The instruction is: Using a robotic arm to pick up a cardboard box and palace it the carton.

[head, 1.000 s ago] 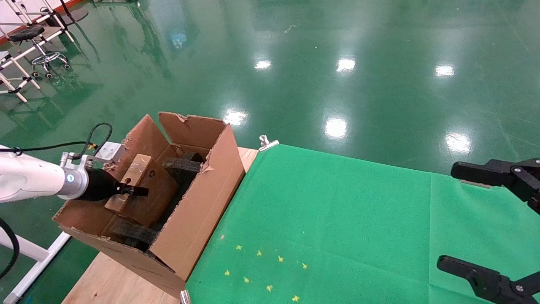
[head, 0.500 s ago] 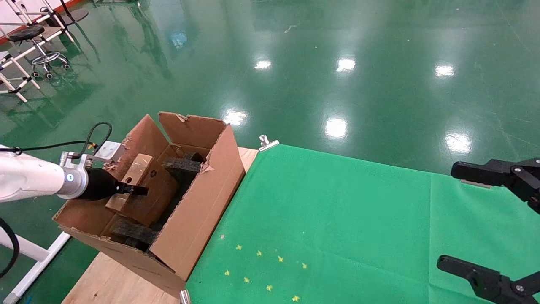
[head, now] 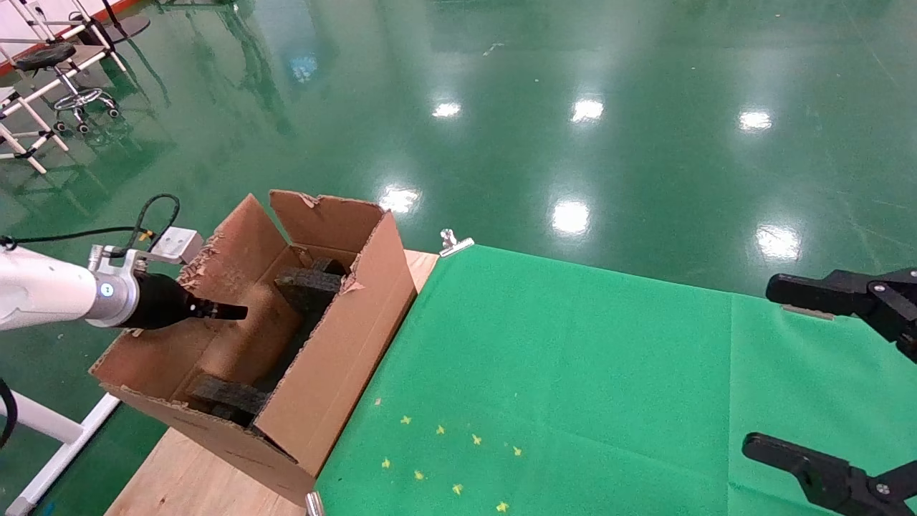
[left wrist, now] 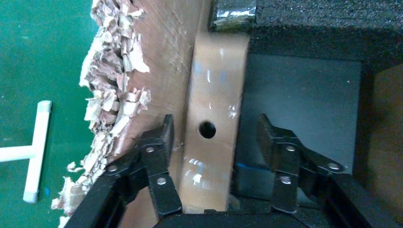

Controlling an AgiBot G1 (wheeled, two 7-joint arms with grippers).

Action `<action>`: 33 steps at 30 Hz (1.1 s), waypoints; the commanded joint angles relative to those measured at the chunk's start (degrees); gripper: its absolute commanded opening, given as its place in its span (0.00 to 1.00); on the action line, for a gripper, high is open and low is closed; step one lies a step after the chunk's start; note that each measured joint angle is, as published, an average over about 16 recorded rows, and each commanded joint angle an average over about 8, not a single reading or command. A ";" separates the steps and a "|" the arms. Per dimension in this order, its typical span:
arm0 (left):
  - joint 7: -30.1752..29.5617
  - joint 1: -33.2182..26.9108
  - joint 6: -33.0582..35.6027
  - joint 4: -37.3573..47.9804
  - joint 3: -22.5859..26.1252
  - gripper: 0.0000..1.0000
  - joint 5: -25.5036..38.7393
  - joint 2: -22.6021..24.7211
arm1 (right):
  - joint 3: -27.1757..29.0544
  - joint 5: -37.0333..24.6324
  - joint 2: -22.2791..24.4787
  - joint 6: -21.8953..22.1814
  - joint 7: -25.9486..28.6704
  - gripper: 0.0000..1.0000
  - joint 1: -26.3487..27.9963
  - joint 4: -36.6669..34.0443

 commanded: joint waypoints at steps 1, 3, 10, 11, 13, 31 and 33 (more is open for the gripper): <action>0.07 -0.25 0.15 -0.08 0.05 1.00 0.07 -0.12 | 0.00 0.00 0.00 0.00 0.00 1.00 0.00 0.00; 0.13 -0.68 0.46 -0.29 -0.06 1.00 -0.09 -0.32 | 0.00 0.00 0.00 0.00 0.00 1.00 0.00 0.00; 0.50 -3.59 2.95 -2.22 -1.10 1.00 -1.58 -1.57 | 0.00 0.00 0.00 0.00 0.00 1.00 0.00 0.00; 0.54 -4.19 3.62 -2.70 -1.39 1.00 -2.00 -1.86 | 0.00 0.00 0.00 0.00 0.00 1.00 0.00 0.00; 0.56 -5.42 5.29 -3.77 -2.15 1.00 -3.12 -2.54 | 0.00 0.00 0.00 0.00 0.00 1.00 0.00 0.00; -4.06 -6.25 31.75 -15.65 -13.34 1.00 -23.02 -7.14 | -0.01 0.01 0.00 0.01 0.00 1.00 0.00 -0.01; -4.44 -5.76 33.26 -16.30 -13.96 1.00 -24.36 -7.09 | 0.00 0.02 0.01 0.02 -0.01 1.00 -0.01 -0.01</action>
